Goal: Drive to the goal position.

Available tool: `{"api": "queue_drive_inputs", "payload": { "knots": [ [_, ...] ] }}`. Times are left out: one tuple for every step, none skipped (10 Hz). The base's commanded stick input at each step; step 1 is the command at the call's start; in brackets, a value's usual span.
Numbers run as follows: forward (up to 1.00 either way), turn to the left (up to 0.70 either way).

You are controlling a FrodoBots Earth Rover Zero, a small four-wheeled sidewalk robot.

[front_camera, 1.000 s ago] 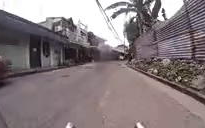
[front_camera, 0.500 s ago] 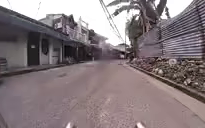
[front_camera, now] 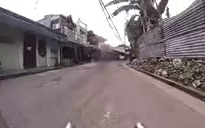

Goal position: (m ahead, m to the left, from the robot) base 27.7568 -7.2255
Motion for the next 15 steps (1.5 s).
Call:
{"api": "queue_drive_inputs", "payload": {
  "knots": [
    [0.7,0.03],
    [0.7,0.09],
    [0.7,0.14],
    [0.7,0.09],
    [0.7,0.03],
    [0.7,0.0],
    [0.7,0.0],
    [0.7,0.0],
    [0.7,-0.07],
    [0.7,-0.14],
    [0.7,-0.14],
    [0.7,-0.14],
    [0.7,-0.01],
    [0.7,0.0],
    [0.7,-0.03]
  ]
}}
